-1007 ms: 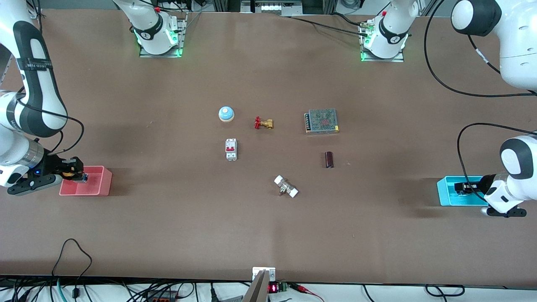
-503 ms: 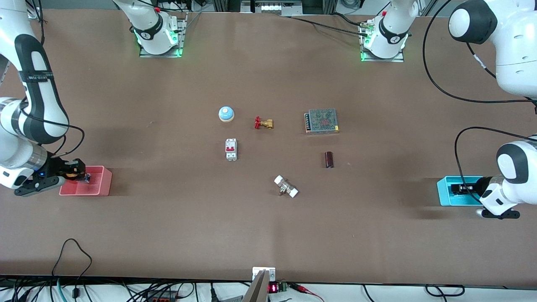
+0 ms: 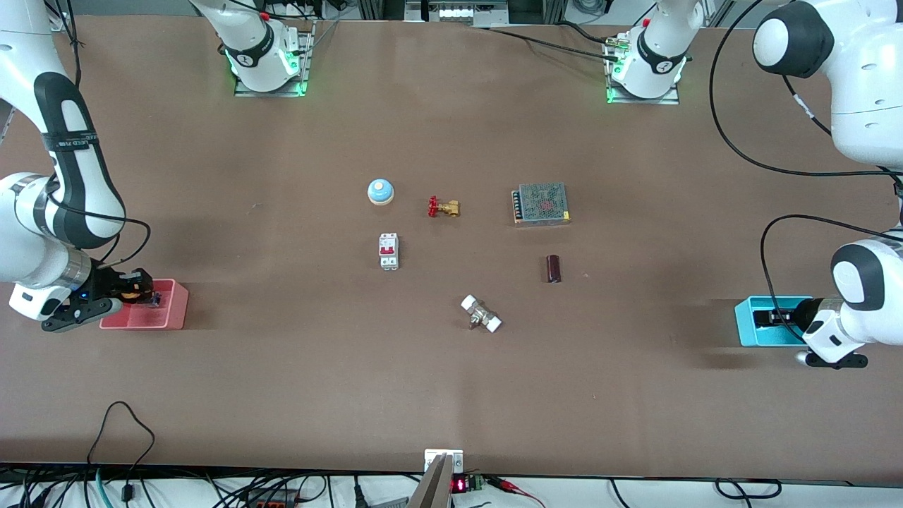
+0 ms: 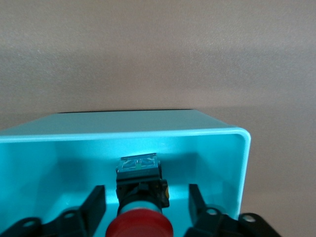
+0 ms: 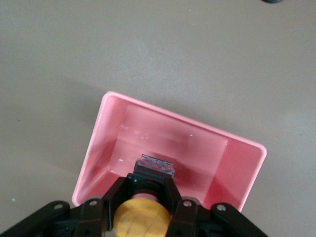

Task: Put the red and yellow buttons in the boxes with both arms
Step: 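Lower the red button into the cyan box and open the left gripper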

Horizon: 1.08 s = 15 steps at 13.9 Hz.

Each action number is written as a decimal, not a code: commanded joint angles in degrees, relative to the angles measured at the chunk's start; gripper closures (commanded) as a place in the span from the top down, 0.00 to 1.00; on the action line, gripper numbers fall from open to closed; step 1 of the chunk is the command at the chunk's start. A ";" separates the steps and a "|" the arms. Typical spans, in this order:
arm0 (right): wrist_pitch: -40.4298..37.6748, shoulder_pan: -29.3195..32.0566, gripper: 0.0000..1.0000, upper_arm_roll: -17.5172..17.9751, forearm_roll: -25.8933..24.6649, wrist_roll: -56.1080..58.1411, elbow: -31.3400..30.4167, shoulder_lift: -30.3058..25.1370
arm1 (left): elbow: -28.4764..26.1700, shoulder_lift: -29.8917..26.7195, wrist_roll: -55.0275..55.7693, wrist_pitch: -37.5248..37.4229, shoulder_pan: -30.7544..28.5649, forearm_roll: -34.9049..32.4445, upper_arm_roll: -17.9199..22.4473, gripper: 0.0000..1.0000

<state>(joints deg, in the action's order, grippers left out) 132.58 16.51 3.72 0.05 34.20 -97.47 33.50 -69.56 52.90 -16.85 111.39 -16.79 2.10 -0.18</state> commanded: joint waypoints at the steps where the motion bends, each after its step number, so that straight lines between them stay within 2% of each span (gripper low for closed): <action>1: 1.54 0.54 0.29 0.23 1.09 1.75 1.05 1.04 | 1.01 -2.35 -1.44 -1.97 -0.52 0.36 -0.26 1.00; 3: 1.72 0.63 0.29 0.23 1.18 1.75 1.14 1.30 | 0.57 -6.29 -1.44 -1.88 0.00 0.71 -0.43 1.00; 6: 2.95 1.06 0.31 0.23 1.27 1.75 1.14 2.01 | -3.64 -14.73 -1.26 -2.40 2.81 0.45 -0.79 1.00; 9: 3.39 1.07 0.31 0.23 1.27 1.75 1.05 2.45 | -6.90 -22.55 2.14 -4.86 10.79 -0.08 1.14 1.00; 11: 3.48 1.15 0.37 0.23 1.35 1.75 1.14 2.80 | -8.83 -27.39 8.74 -6.36 14.58 -0.08 1.67 1.00; 14: 4.00 1.16 0.41 0.32 1.44 1.75 1.05 2.89 | -13.40 -34.42 12.53 -7.85 17.22 0.80 1.76 1.00; 15: 4.01 1.16 0.44 0.32 1.36 1.75 1.05 3.06 | -14.11 -35.92 14.19 -8.90 18.97 0.71 3.15 1.00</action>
<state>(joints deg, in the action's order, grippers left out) 136.24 17.14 3.65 0.14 34.34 -97.45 35.70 -77.65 22.69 -4.56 102.91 -0.10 2.15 0.45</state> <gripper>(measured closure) 0.590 0.000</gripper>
